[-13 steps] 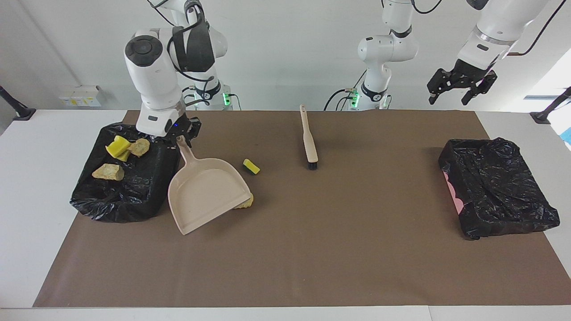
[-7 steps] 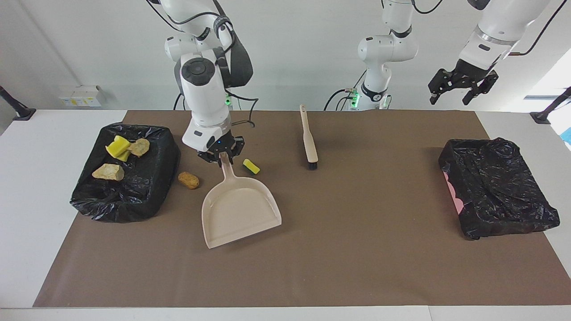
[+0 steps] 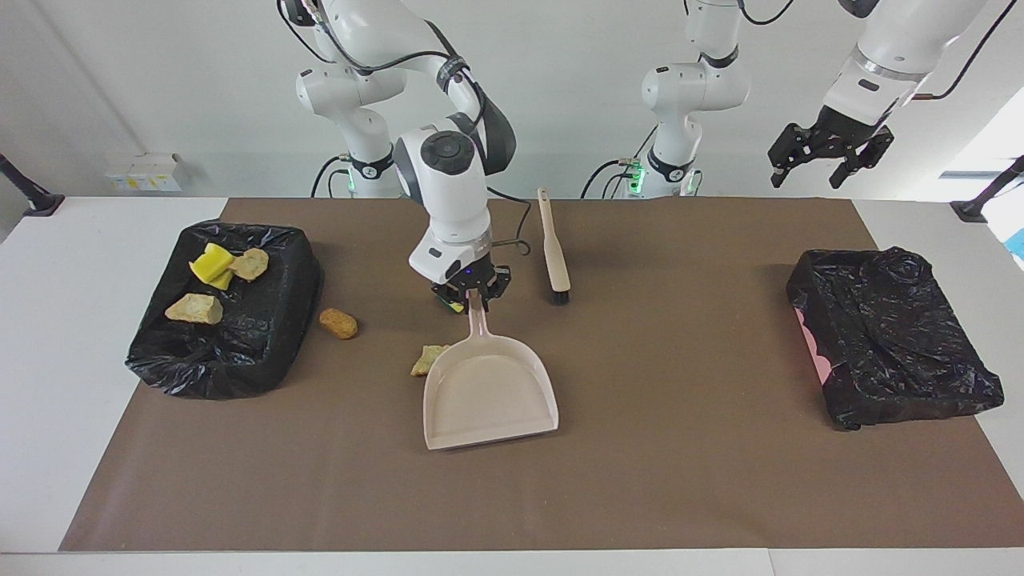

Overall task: Sweep and dump trash in bin
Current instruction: 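Return the empty dustpan to the table center with the right gripper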

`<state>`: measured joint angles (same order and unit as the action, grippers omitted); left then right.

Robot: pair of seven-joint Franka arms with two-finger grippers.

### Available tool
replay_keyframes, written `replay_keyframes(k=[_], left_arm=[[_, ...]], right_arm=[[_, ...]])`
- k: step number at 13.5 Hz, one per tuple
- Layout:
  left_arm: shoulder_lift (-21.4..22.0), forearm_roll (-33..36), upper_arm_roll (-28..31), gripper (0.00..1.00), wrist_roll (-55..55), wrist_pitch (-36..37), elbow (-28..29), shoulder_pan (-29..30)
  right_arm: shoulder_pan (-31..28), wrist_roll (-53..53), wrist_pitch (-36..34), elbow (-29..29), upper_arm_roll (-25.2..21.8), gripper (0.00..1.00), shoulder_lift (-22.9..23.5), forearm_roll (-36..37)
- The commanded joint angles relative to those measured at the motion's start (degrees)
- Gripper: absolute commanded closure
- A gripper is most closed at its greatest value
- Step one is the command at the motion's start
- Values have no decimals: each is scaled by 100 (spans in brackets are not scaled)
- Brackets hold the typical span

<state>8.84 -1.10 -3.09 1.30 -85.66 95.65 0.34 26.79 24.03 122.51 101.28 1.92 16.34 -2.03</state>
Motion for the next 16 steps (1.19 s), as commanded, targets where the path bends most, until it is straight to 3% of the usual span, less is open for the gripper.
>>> replay_keyframes(k=[1, 4, 9, 10, 11, 12, 16], left_arm=[[4, 84, -34, 0, 55, 102, -64, 54], [-5, 84, -34, 0, 55, 102, -64, 63], [3, 84, -34, 0, 55, 102, -64, 63], [-5, 84, -34, 0, 55, 102, -64, 63], [-5, 84, -34, 0, 55, 102, -64, 54], [-5, 84, -34, 0, 55, 94, -64, 63], [-5, 84, -34, 0, 55, 102, -64, 63]], right_arm=[[299, 505, 377, -135, -16, 100, 289, -157], [555, 875, 782, -135, -16, 100, 554, -70], [766, 1428, 792, -135, -16, 100, 607, -52], [766, 1482, 800, -135, -16, 94, 607, -52], [757, 1482, 792, -127, -16, 57, 607, -61], [757, 1430, 792, -126, -16, 1, 607, -35], [775, 1438, 739, -135, -16, 0, 598, -8]])
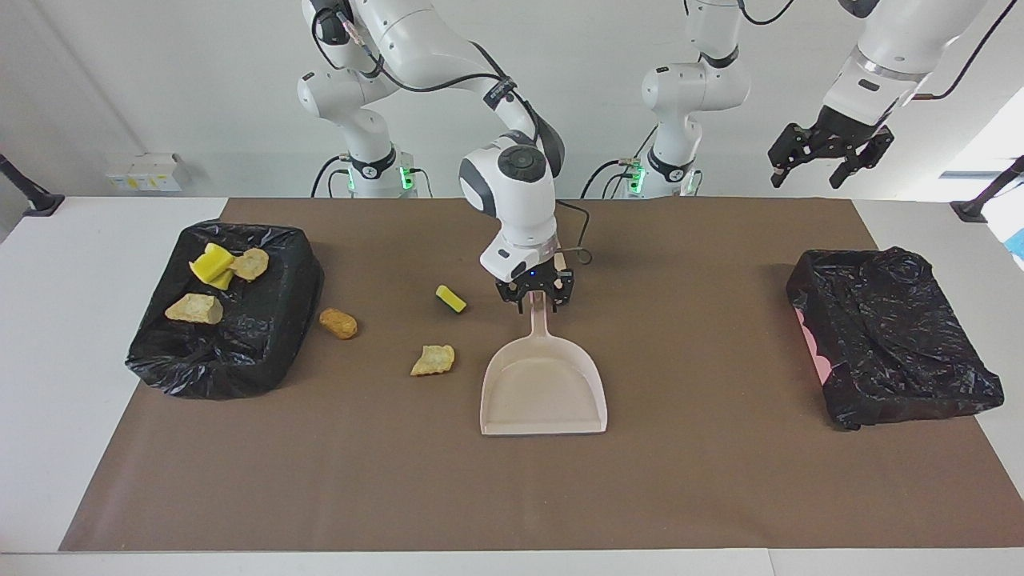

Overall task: Sweep and dump trash in bin
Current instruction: 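Return the empty dustpan to the table center with the right gripper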

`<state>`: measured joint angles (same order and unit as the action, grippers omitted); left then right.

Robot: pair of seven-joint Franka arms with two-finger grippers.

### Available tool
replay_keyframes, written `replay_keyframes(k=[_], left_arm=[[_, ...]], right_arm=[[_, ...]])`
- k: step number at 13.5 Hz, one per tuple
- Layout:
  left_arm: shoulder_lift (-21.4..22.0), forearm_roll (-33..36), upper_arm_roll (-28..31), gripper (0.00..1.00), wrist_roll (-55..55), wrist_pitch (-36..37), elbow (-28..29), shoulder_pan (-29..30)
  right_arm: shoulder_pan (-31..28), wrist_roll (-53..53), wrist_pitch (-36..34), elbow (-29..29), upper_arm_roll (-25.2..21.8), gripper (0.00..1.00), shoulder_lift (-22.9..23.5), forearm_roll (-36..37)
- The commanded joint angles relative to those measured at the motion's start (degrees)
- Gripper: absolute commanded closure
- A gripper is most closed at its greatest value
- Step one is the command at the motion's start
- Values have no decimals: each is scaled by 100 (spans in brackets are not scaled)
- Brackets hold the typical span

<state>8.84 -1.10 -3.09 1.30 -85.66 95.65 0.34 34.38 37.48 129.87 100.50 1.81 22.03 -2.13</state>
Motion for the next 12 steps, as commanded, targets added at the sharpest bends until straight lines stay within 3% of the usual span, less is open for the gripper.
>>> replay_keyframes(k=[1, 8, 12], left_arm=[[-5, 84, -34, 0, 55, 102, -64, 63], [-5, 84, -34, 0, 55, 102, -64, 63], [-5, 84, -34, 0, 55, 102, -64, 63]], right_arm=[[59, 84, -40, -57, -5, 0, 12, 29], [-81, -346, -1199, -48, -67, 0, -691, 11], [164, -224, -1613, 136, 39, 0, -972, -67]])
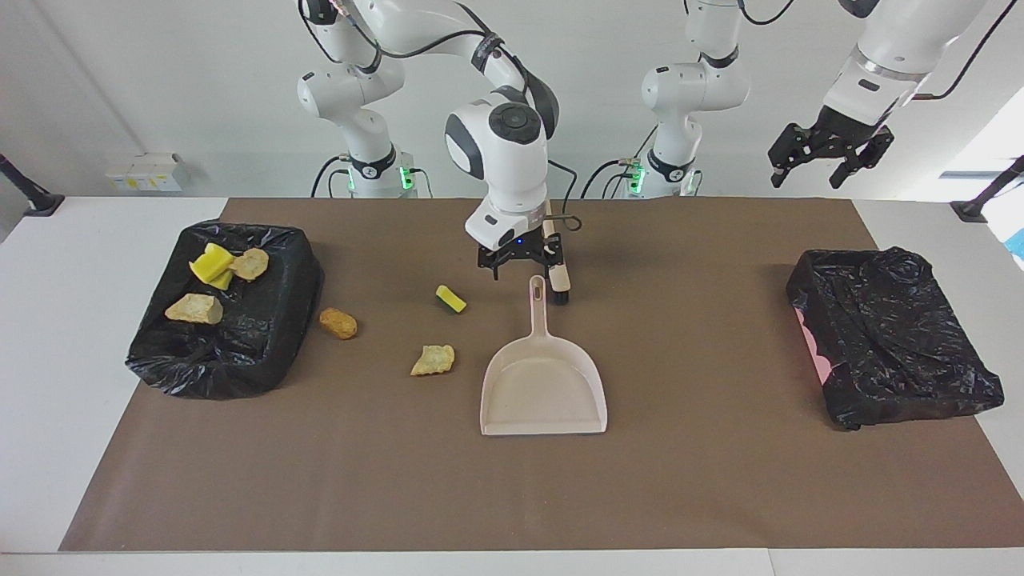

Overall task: Sweep and dump trash in bin
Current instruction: 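Return the empty dustpan to the table center with the right gripper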

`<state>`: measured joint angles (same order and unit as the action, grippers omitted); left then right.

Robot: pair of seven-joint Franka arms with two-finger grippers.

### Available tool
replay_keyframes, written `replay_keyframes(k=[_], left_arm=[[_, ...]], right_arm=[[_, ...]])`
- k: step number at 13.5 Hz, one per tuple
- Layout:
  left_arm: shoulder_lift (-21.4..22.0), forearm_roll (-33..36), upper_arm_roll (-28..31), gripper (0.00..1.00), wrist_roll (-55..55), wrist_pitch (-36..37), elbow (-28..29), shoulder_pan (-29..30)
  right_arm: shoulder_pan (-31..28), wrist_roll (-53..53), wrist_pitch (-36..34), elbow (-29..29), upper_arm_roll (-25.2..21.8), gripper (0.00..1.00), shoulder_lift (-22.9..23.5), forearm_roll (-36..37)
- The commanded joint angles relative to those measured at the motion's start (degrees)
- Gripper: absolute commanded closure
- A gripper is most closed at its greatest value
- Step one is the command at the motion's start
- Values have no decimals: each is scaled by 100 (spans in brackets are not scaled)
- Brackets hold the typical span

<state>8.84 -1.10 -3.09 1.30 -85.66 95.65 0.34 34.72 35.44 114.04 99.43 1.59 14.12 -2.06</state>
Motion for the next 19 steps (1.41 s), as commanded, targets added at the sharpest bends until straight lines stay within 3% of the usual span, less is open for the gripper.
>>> replay_keyframes(k=[1, 7, 11, 16, 19], left_arm=[[-5, 84, -34, 0, 55, 102, -64, 63], [3, 84, -34, 0, 46, 102, -64, 63], [3, 84, -34, 0, 64, 111, -64, 63], [30, -4, -104, 0, 37, -55, 41, -43], [-14, -118, -95, 0, 37, -634, 198, -34]], right_arm=[[193, 41, -13, 426, 70, 0, -294, -136], [869, 340, 48, 1429, 87, 0, -997, -629], [1283, 604, 450, 1974, 87, 1, -929, -681], [1494, 578, 778, 2335, 96, 41, -910, -972], [1529, 578, 804, 2371, 96, 43, -884, -1077]])
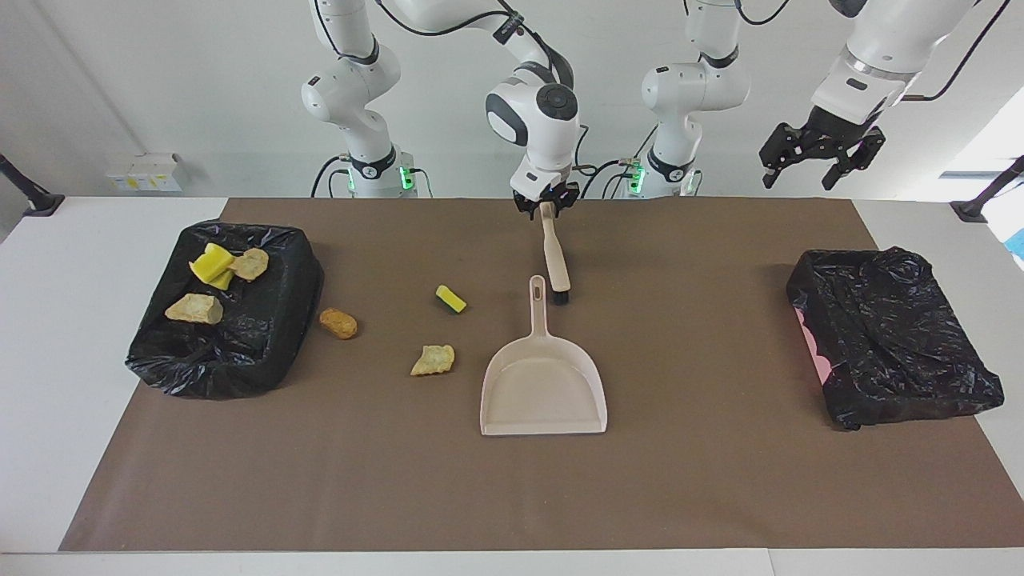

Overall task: Sweep and dump trash in bin
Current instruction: 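Return the empty dustpan to the table center with the right gripper, then reach the left gripper toward the dustpan while the right gripper grasps the brush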

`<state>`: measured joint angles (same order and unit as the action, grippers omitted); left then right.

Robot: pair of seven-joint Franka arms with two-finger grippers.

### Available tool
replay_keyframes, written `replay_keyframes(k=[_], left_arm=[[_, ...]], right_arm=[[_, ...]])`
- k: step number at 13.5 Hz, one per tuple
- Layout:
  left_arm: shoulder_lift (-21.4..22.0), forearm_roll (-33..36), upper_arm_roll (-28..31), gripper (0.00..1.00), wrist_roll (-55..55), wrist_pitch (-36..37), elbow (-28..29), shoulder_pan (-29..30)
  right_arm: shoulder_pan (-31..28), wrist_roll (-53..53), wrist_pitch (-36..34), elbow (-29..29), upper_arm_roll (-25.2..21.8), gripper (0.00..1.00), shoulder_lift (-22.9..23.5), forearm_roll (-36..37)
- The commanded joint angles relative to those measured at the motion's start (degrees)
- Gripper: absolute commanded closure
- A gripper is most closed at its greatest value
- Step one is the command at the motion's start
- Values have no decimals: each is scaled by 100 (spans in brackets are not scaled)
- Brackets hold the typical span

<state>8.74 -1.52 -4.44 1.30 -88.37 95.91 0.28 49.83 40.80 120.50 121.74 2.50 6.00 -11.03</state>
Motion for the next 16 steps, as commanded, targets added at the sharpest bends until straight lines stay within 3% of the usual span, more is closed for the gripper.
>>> replay_keyframes(k=[1, 6, 9, 10, 11, 16], left_arm=[[-39, -120, 40, 0, 37, -556, 243, -28], [-592, -296, 40, 0, -671, -1576, 455, -668], [-821, -305, 31, 0, -1342, -2271, 499, -932], [-900, -305, 31, 0, -1351, -2377, 499, -1029], [-979, -305, 31, 0, -1360, -2465, 499, -1056], [-1392, -314, 31, 0, -2018, -3203, 481, -1513]], right_arm=[[88, 42, 184, 139, 5, 43, -3, -180], [80, 7, 281, 175, -4, 50, 15, -433], [115, 33, 299, 175, -4, 68, 50, -558], [106, 7, 238, 166, -4, 89, 59, -558], [106, 15, 168, 140, -4, 100, 68, -558], [1, 488, -263, 16, -48, 100, -81, -479]])
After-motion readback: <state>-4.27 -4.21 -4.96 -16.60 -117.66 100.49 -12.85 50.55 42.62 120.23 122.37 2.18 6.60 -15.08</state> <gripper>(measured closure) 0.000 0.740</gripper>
